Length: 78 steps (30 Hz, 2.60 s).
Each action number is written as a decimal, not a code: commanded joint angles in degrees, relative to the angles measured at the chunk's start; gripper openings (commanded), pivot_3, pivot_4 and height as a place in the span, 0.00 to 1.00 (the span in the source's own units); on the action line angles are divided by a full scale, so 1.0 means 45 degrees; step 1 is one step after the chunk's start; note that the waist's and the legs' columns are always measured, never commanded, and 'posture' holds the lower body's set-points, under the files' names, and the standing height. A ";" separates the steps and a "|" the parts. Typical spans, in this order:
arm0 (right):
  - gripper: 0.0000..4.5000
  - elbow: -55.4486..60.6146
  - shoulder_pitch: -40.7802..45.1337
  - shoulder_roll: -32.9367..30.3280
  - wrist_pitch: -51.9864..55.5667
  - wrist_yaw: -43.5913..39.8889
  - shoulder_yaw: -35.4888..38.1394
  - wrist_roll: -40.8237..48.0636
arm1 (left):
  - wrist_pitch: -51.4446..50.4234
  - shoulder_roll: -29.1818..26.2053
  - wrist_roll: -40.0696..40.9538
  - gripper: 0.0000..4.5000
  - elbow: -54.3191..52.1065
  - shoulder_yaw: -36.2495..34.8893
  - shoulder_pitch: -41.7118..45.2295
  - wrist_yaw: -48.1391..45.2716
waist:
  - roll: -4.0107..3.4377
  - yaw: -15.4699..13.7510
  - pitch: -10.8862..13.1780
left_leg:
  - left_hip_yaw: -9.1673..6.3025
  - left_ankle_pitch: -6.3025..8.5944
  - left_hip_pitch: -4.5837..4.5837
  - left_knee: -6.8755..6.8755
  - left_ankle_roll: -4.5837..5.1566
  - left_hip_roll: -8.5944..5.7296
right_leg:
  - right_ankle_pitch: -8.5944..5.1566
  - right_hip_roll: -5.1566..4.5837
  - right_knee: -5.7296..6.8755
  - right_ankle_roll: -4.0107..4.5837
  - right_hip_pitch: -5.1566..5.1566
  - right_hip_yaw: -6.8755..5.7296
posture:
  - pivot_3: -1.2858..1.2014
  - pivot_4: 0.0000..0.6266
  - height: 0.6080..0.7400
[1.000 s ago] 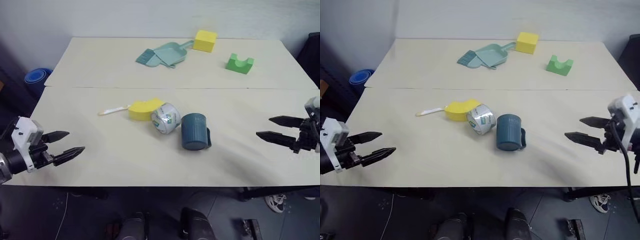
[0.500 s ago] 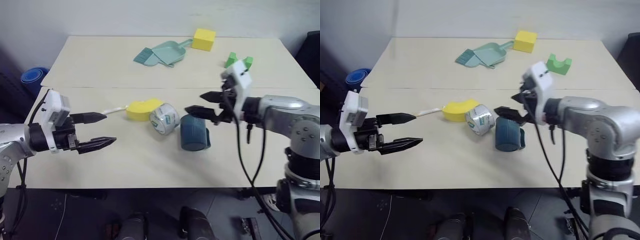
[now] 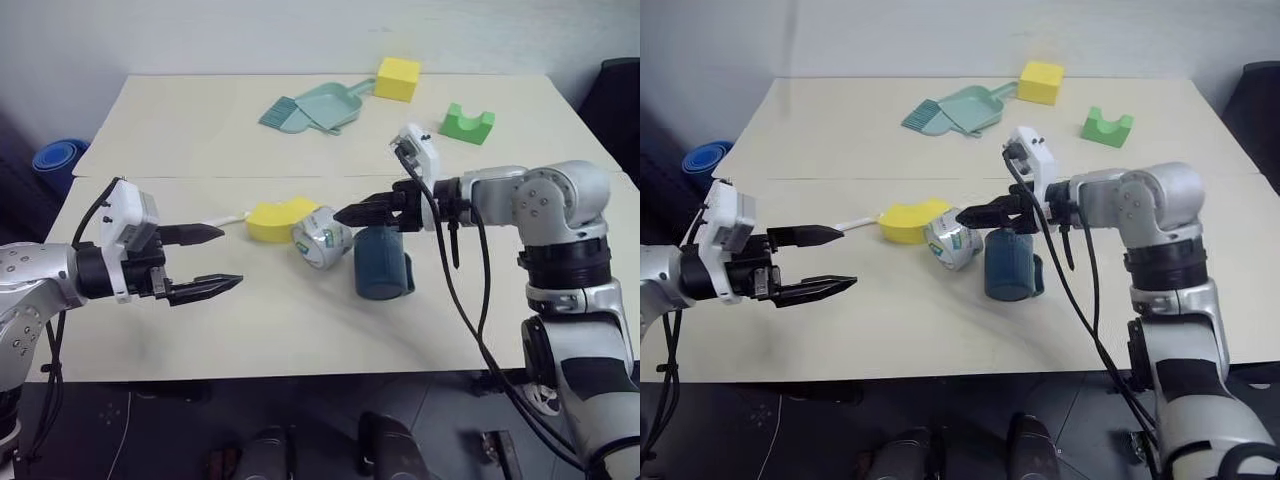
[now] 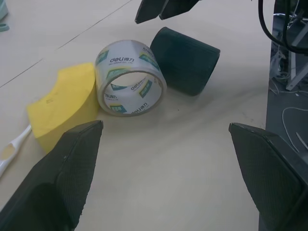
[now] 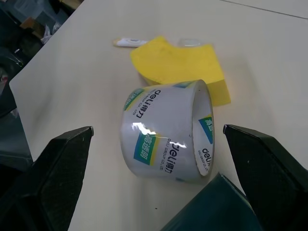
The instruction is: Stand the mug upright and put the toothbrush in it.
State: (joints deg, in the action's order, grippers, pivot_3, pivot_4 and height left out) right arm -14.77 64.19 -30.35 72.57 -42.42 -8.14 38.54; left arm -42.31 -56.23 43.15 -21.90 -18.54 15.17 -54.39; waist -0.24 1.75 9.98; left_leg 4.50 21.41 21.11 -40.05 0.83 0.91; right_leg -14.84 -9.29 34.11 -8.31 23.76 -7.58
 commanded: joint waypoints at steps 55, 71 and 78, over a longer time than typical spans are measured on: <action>0.03 0.2523 -0.6873 -0.7877 -0.3072 -0.2763 0.4169 -0.5130 | -0.0572 0.2174 0.1764 1.00 -0.0876 0.2052 0.3456 0.0727 | 0.0010 -0.0265 0.0024 | 0.0027 0.0002 0.0005 0.0001 0.0000 0.0001 | 0.0001 -0.0002 -0.0037 -0.0008 -0.0015 0.0014 | 0.52 0.24 1.00; 0.95 0.1607 -0.6307 -0.9135 -0.4842 -0.2091 0.4470 -0.5304 | -0.0354 0.1870 0.1239 1.00 -0.0733 0.1834 0.3422 0.0396 | -0.0073 -0.0269 0.0065 | 0.0107 -0.0028 -0.0028 -0.0002 0.0004 -0.0001 | 0.0002 -0.0001 -0.0062 -0.0003 -0.0007 0.0112 | 0.52 0.24 1.00; 0.99 0.2059 -0.0541 -0.5160 -0.4551 -0.3274 0.1361 -0.4349 | 0.0150 0.0200 0.0180 1.00 -0.0002 -0.0669 0.1288 0.0440 | -0.0052 -0.0011 0.0071 | 0.0100 -0.0008 -0.0046 0.0006 -0.0033 0.0067 | -0.0002 0.0077 -0.0057 0.0006 -0.0003 0.0120 | 0.52 0.24 1.00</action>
State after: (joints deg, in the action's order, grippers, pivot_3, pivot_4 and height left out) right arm -7.78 59.02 -58.05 52.86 -55.00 1.43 16.65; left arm -43.59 -53.07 46.50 -23.49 -16.78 22.62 -52.16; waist -0.47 1.70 10.30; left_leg 4.92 21.39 20.91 -40.02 0.66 1.24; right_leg -14.84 -8.91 33.87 -8.28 23.75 -7.05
